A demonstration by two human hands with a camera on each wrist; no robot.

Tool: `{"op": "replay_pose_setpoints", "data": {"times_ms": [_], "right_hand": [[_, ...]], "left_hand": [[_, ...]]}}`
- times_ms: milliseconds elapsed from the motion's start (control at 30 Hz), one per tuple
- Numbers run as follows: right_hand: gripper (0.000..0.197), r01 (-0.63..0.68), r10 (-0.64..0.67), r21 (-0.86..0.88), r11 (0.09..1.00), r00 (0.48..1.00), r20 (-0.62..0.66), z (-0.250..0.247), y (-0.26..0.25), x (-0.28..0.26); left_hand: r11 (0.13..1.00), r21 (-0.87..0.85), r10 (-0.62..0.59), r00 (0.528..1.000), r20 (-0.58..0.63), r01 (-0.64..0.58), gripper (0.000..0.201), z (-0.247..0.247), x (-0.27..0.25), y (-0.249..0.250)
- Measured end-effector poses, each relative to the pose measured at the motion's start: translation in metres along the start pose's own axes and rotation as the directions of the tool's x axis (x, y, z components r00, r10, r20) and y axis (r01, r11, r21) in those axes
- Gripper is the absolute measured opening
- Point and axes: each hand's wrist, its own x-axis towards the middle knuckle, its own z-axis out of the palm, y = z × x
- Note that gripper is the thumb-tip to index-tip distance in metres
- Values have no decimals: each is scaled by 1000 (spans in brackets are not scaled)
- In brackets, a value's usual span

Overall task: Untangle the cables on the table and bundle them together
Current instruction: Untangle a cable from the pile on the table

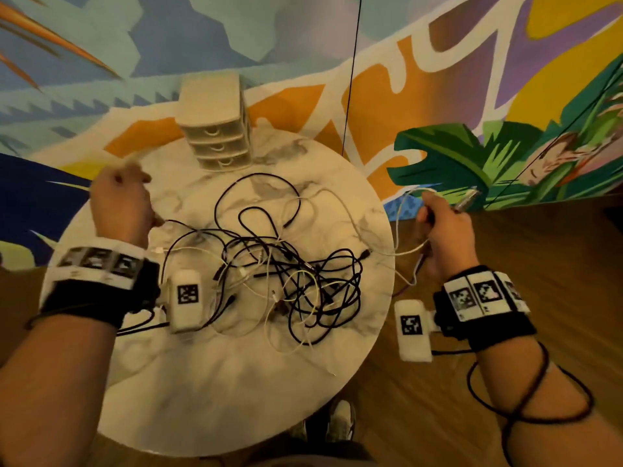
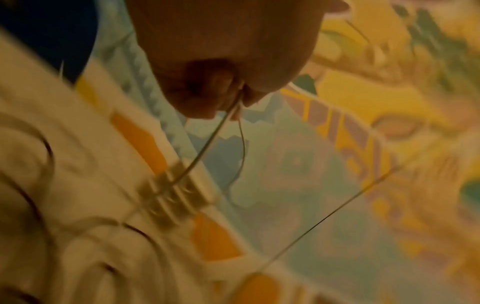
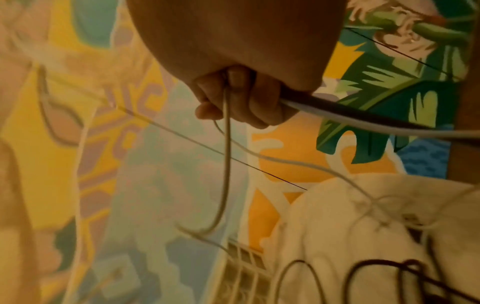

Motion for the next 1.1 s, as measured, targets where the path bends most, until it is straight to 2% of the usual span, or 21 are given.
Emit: {"op": "replay_pose_setpoints", "data": {"times_ms": [33,67,100,133,167,200,233,267,300,333,433,500,533,567,600,667,733,867,1000,1067,1100], "right_hand": [[35,-9,9,10,1000,1000,16,-2,-6,-1],[37,-20,19,30,999,999,42,-3,-10,-3],[41,-44,38,66,997,996,77,-3,-12,-6],[44,-66,54,108,992,992,110,-3,-14,-8],[45,-86,66,139,987,988,141,-2,-16,-11],[45,-100,73,161,982,984,165,-1,-17,-15],[45,-105,72,177,979,981,182,0,-18,-17],[45,-109,72,189,976,979,193,1,-19,-19],[46,-112,73,195,974,978,195,0,-20,-21],[46,-112,75,191,975,978,194,-2,-21,-23],[47,-72,48,153,986,987,156,-14,-24,-25],[50,-48,27,157,986,991,135,-23,-26,-25],[52,-43,21,175,984,991,129,-27,-26,-25],[52,-36,11,197,980,992,123,-29,-27,-25],[52,-21,-1,213,977,994,105,-32,-28,-24],[50,28,-38,213,977,998,43,-40,-32,-22],[49,80,-74,208,975,997,-39,-52,-35,-18],[49,204,-146,251,946,962,-229,-78,-41,-8],[46,377,-273,243,894,887,-373,-95,-45,3],[45,424,-313,229,876,862,-400,-99,-47,7],[44,430,-321,221,875,859,-399,-99,-47,10]], "left_hand": [[977,206,59,997,-40,-49,19,3,0,-15],[931,347,130,991,-23,-114,28,12,-11,-27],[881,409,230,971,69,-238,33,24,-31,-36],[832,386,335,915,225,-399,32,39,-59,-38],[773,284,439,802,405,-567,25,53,-91,-36],[688,164,515,634,577,-707,17,67,-125,-31],[589,44,551,441,708,-807,16,82,-152,-31],[534,-51,532,288,796,-844,19,95,-176,-27],[540,-95,482,214,850,-836,21,106,-193,-27],[573,-78,424,213,880,-816,21,115,-204,-27],[680,-1,390,361,847,-733,28,133,-210,-35],[698,45,323,370,871,-714,50,150,-205,-43],[688,104,247,366,897,-718,59,161,-202,-46],[645,182,154,360,920,-742,63,170,-198,-49],[556,262,48,345,937,-789,61,178,-196,-51],[326,331,-97,316,944,-886,47,188,-189,-59],[188,381,-99,368,924,-905,36,183,-178,-65],[-16,484,-145,481,865,-875,35,154,-123,-79],[-103,545,-207,554,807,-832,41,129,-81,-91],[-88,514,-223,519,825,-854,46,128,-79,-85],[-26,508,-184,503,844,-861,48,132,-84,-77]]}}
